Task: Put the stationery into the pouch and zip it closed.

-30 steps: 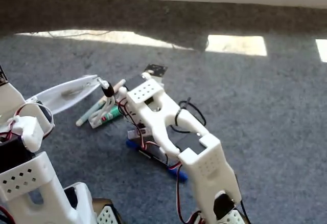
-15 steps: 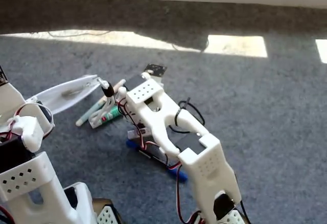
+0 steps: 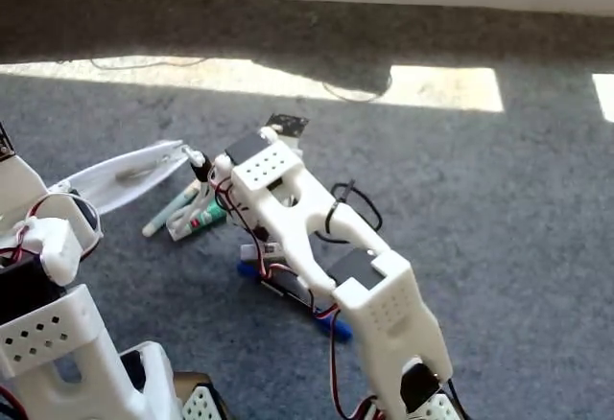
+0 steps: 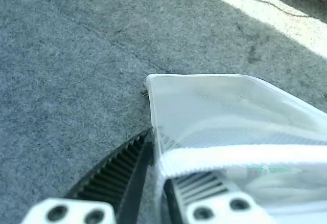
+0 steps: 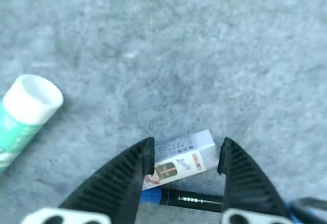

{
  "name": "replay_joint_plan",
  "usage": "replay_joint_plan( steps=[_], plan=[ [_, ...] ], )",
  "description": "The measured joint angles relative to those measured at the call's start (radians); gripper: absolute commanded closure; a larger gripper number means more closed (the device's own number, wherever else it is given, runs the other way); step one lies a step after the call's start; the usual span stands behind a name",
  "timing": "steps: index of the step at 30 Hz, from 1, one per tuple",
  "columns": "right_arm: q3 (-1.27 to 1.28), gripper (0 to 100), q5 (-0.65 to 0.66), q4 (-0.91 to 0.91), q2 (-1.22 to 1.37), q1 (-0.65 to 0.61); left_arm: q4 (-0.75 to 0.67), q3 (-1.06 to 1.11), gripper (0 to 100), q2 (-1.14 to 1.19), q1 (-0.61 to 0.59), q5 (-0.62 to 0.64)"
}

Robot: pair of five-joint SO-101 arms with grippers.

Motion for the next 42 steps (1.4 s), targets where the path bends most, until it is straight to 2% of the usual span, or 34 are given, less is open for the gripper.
replay_joint_plan(
  steps=[8,17,23,31,36,42],
  plan=[
    [-0.015,79.6,0.017,0.11,-0.029,0.0,0.0,0.018,99,-0.012,-0.002,0.0],
    [-0.015,79.6,0.195,0.183,-0.161,-0.005,-0.041,0.02,99,-0.002,-0.021,0.0],
    [-0.015,79.6,0.42,0.199,-0.18,-0.005,-0.084,0.021,99,0.002,-0.137,0.002],
    [-0.015,79.6,0.872,0.17,-0.18,-0.005,-0.109,0.021,99,0.002,-0.25,0.032],
    [-0.015,79.6,0.965,0.087,-0.078,-0.06,-0.118,0.021,99,0.002,-0.264,0.038],
    [-0.015,79.6,1.059,0.081,0.012,-0.144,-0.121,0.021,99,0.002,-0.265,0.04]
  ],
)
